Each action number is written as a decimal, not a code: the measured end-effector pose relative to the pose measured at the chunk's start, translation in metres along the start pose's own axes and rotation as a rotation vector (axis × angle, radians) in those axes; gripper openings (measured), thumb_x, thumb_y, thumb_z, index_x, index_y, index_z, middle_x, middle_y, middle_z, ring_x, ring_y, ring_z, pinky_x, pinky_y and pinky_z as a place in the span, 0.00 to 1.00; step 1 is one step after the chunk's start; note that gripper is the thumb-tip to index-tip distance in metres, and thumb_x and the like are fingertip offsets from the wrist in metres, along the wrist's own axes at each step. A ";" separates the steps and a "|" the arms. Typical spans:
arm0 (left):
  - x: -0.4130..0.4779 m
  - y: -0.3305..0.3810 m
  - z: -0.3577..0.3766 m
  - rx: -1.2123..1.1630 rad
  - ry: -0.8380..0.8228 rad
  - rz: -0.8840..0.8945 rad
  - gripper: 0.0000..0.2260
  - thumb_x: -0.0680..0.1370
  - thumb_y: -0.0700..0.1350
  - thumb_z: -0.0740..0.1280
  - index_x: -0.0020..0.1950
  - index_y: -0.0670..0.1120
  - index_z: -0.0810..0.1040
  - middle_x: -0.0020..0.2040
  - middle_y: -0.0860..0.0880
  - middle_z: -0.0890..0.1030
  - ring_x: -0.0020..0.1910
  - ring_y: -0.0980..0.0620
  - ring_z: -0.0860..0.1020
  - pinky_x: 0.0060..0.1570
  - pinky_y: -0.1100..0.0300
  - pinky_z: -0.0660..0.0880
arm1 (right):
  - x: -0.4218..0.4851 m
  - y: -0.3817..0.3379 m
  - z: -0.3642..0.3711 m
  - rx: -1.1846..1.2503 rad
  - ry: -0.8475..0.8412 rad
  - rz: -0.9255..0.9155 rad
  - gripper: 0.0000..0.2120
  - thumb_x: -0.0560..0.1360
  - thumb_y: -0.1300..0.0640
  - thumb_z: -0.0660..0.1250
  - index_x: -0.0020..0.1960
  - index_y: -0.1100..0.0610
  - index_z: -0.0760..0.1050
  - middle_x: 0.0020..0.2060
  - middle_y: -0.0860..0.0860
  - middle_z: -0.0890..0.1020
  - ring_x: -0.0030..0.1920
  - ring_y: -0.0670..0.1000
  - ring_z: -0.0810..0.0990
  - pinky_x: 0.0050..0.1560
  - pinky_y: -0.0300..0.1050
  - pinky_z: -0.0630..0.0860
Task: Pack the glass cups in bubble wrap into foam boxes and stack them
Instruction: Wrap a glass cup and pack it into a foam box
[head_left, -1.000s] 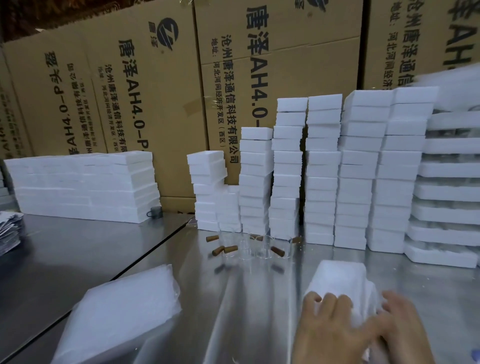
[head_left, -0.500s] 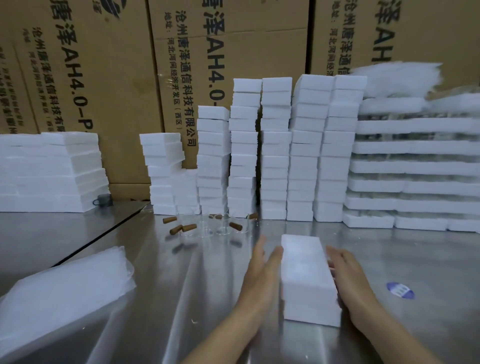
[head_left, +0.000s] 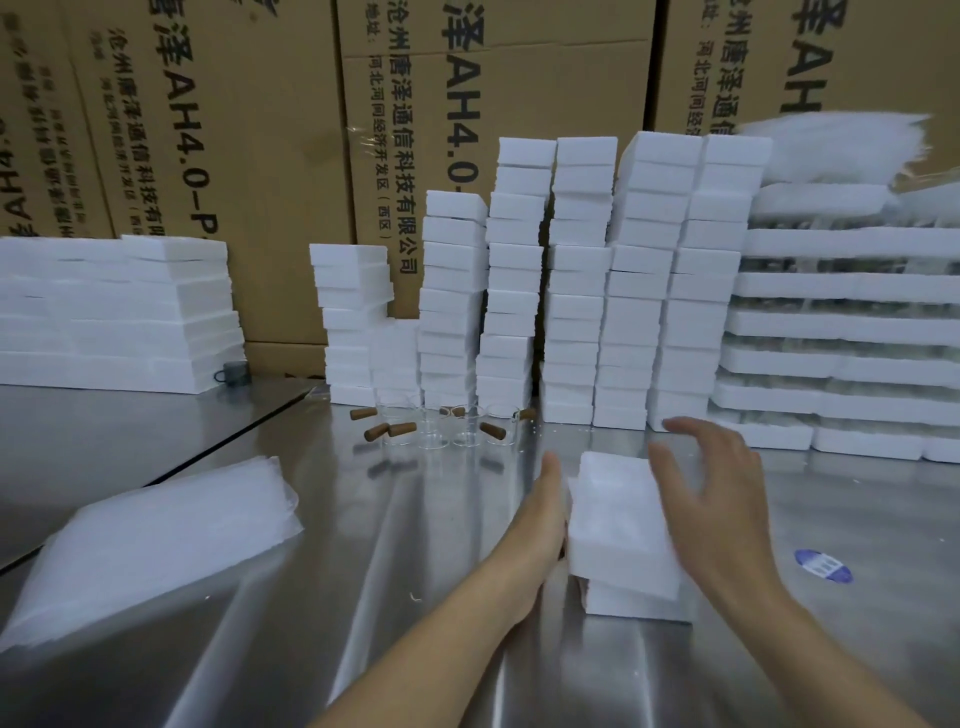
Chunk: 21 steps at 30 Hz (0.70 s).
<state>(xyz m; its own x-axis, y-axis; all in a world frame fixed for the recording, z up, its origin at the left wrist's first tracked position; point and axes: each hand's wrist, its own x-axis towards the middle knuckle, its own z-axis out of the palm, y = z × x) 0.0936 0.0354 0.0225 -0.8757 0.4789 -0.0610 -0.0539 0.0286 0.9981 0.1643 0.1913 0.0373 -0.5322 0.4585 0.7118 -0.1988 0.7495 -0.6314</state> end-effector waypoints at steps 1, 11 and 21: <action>0.004 0.000 -0.003 0.009 0.047 0.024 0.22 0.86 0.69 0.45 0.55 0.63 0.76 0.42 0.71 0.83 0.38 0.75 0.80 0.36 0.77 0.73 | -0.008 -0.015 0.002 -0.056 -0.042 -0.130 0.14 0.79 0.42 0.63 0.62 0.45 0.77 0.58 0.40 0.78 0.62 0.45 0.72 0.64 0.47 0.69; 0.001 0.032 -0.089 -0.172 0.358 0.168 0.16 0.89 0.55 0.58 0.60 0.50 0.84 0.64 0.48 0.83 0.61 0.46 0.83 0.57 0.50 0.77 | -0.037 -0.045 0.022 -0.399 -0.579 -0.353 0.28 0.74 0.26 0.56 0.68 0.38 0.73 0.63 0.34 0.74 0.65 0.40 0.72 0.65 0.42 0.69; -0.033 -0.002 -0.248 1.238 0.950 -0.016 0.18 0.82 0.51 0.64 0.69 0.49 0.82 0.65 0.43 0.84 0.64 0.40 0.80 0.65 0.46 0.73 | -0.013 -0.021 -0.002 -0.555 -0.642 -0.229 0.24 0.75 0.37 0.61 0.71 0.36 0.65 0.68 0.34 0.73 0.62 0.47 0.78 0.56 0.47 0.75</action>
<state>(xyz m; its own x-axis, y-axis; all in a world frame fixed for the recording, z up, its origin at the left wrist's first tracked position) 0.0031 -0.1981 0.0221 -0.8756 -0.2247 0.4276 -0.0706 0.9352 0.3471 0.1770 0.1709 0.0420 -0.9215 0.0365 0.3867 -0.0171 0.9908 -0.1344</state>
